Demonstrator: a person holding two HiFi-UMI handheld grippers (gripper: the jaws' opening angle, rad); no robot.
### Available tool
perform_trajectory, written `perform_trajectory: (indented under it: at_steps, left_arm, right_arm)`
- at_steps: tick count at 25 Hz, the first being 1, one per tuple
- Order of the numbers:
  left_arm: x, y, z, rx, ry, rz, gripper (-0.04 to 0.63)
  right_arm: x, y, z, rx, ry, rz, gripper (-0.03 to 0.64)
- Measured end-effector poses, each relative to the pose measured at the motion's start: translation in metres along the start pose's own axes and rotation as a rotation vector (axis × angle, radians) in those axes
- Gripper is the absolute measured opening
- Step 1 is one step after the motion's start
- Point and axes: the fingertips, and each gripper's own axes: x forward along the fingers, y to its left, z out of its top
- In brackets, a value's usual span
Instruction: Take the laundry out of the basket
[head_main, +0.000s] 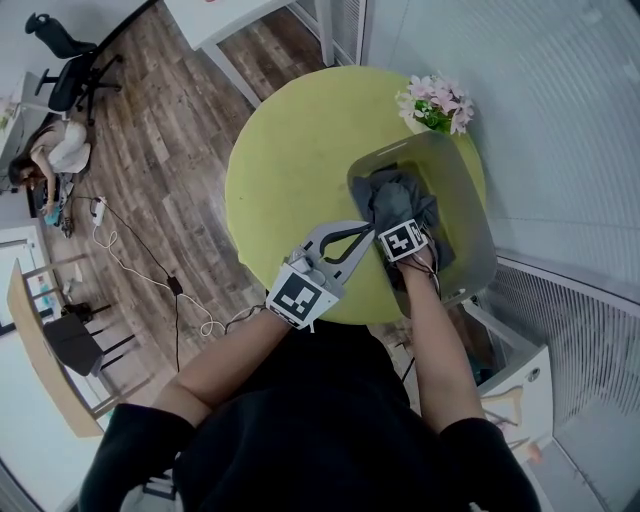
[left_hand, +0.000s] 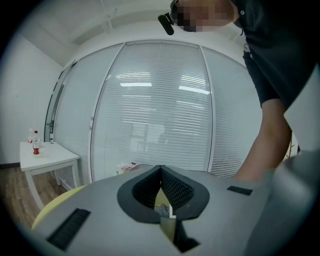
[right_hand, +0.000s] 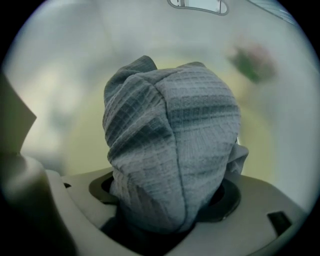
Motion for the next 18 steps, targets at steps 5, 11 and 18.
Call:
perform_trajectory:
  at_steps: [5,11,18]
  left_arm:
    - [-0.007,0.006,0.004,0.034,0.016,0.005,0.008]
    - [0.000,0.007,0.005,0.038,-0.001,-0.019,0.008]
    - [0.007,0.006,0.007,0.057,0.004,-0.065,0.008]
  right_arm:
    - [-0.026,0.007,0.008,0.011,-0.031,0.008,0.422]
    - [-0.056,0.008,0.012,0.036,-0.061,0.007,0.422]
    - [-0.092,0.006,0.017,0.042,-0.067,-0.020,0.422]
